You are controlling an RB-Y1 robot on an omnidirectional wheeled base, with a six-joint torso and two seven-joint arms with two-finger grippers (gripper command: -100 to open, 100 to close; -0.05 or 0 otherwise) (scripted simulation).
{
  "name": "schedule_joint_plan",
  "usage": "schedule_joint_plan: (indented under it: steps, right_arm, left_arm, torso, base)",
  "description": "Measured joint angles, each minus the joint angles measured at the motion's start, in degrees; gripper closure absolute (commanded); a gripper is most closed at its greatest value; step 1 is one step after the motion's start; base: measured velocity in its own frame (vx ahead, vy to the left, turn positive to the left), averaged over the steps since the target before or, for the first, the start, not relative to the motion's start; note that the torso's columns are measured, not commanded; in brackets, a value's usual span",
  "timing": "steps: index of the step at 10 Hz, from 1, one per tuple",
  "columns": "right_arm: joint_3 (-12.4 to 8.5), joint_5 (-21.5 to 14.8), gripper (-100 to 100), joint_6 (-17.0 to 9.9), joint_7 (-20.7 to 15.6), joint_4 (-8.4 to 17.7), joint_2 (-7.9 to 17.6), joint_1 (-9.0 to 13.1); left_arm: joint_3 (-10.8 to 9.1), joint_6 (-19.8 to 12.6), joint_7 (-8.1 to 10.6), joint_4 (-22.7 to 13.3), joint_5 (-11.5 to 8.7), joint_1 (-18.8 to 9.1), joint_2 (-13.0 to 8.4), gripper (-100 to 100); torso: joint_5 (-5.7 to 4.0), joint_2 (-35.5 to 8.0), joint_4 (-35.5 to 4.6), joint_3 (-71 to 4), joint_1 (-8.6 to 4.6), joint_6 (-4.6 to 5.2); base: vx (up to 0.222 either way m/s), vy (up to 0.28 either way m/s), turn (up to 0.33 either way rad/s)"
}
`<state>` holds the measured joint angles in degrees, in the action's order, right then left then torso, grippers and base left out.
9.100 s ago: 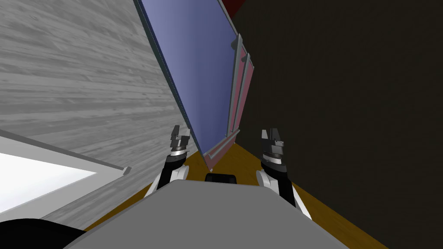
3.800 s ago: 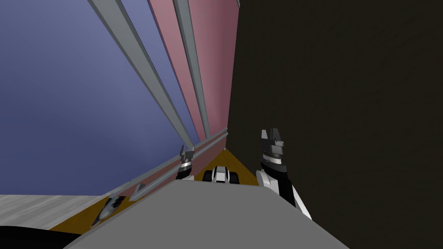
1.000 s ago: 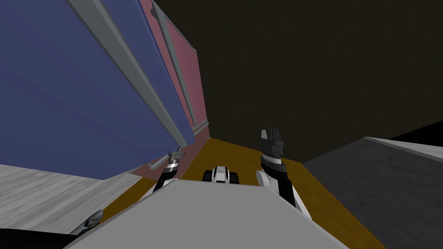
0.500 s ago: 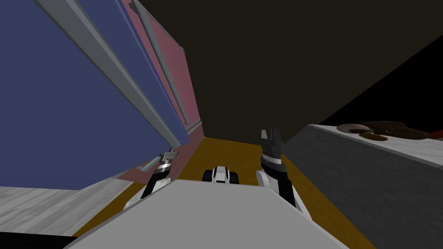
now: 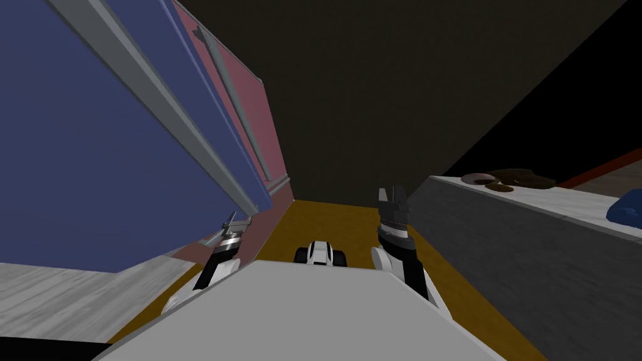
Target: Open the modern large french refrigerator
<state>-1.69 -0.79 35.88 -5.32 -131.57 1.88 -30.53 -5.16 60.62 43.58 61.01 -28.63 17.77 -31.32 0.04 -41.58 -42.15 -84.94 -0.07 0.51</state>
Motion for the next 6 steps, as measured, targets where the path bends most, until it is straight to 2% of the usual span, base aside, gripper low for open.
schedule_joint_plan:
  steps: [1, 3, 6]
  right_arm:
    - [0.0, 0.0, 0, 0.0, 0.0, 0.0, 0.0, 0.0]
    - [0.0, 0.0, 0, 0.0, 0.0, 0.0, 0.0, 0.0]
    - [0.0, 0.0, 0, 0.0, 0.0, 0.0, 0.0, 0.0]
  left_arm:
    - [-0.09, -0.3, 0.1, 0.1, -0.1, 0.0, -0.1, 100]
    - [0.85, -0.3, 0.56, 0.6, 0.2, 0.7, -0.5, 100]
    - [3.14, 1.2, 2.67, 2.9, 1.1, 2.6, -2.0, 100]
  torso:
    - [0.08, -0.1, 0.0, 0.0, 0.23, -0.24]
    - [-0.32, -1.4, -0.4, 0.7, -0.12, -0.66]
    - [-0.53, -1.5, -0.6, 0.8, -0.27, -0.99]
  base:
    - [-0.004, -0.009, -0.014]
    - [-0.14, 0.026, -0.087]
    - [-0.168, 0.028, -0.065]
